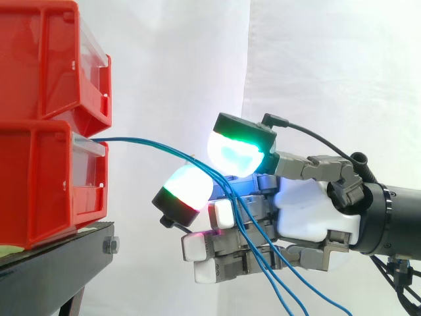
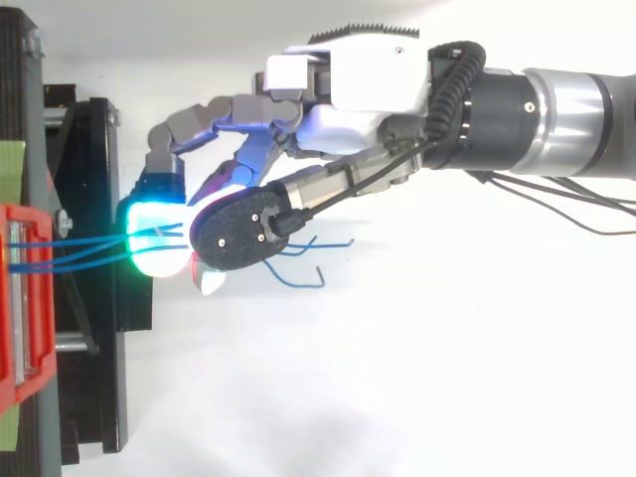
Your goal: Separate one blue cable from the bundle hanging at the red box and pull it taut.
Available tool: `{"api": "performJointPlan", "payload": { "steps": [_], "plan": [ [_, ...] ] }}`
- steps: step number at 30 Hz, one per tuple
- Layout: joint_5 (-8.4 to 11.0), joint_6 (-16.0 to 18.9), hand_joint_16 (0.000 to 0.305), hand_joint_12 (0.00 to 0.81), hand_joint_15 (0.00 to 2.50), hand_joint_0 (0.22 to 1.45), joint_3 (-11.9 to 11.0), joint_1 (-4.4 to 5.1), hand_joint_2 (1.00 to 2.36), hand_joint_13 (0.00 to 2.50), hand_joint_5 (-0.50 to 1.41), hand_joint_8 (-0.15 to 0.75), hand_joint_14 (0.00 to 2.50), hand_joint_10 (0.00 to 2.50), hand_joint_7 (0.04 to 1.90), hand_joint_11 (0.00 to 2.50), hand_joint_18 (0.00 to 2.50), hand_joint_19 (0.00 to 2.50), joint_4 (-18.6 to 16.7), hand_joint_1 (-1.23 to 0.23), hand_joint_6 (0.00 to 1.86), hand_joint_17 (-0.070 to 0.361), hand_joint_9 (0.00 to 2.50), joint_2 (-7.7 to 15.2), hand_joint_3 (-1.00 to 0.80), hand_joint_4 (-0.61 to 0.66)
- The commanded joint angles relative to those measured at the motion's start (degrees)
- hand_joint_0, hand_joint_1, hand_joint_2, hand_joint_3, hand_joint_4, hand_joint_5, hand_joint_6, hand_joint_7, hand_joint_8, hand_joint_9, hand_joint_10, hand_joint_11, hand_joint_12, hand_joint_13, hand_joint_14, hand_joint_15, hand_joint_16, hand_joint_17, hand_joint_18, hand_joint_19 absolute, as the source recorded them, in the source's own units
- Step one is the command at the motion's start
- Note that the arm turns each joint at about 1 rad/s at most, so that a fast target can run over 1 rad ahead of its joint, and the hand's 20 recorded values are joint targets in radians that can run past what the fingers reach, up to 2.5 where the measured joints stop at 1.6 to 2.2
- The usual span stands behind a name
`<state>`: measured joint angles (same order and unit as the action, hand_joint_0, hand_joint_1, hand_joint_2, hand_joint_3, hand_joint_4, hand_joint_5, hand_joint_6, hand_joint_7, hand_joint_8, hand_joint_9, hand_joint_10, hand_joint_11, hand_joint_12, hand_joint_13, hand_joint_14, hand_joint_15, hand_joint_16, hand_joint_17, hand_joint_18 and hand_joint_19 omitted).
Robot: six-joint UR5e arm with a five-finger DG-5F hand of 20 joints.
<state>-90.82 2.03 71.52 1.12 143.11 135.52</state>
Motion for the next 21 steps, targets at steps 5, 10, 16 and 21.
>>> {"api": "performJointPlan", "payload": {
  "steps": [5,10,16,21],
  "plan": [
    [0.11,-0.5,0.029,0.314,0.37,0.67,-0.1,0.20,1.02,0.83,-0.08,0.338,0.01,0.02,1.25,0.49,0.69,0.27,-0.4,-0.56,0.50,0.066,1.09,0.0,-0.26,0.18],
    [0.11,-0.5,0.029,0.314,0.38,0.66,0.0,0.28,1.02,0.85,-0.07,0.347,0.02,0.02,1.47,0.52,0.71,0.26,-0.4,-0.59,0.50,0.065,1.10,0.0,-0.22,0.17],
    [0.03,-0.6,0.029,0.322,0.40,0.64,-0.1,0.28,1.03,0.86,-0.10,0.352,0.01,0.02,1.36,0.59,0.72,0.27,-0.3,-0.65,0.59,0.066,1.07,0.0,-0.12,0.18],
    [0.03,-0.6,0.030,0.327,0.41,0.64,0.0,0.37,1.02,0.86,-0.13,0.350,0.02,0.02,1.26,0.65,0.72,0.28,-0.5,-0.70,0.65,0.067,1.05,-0.1,-0.13,0.19]
  ]
}}
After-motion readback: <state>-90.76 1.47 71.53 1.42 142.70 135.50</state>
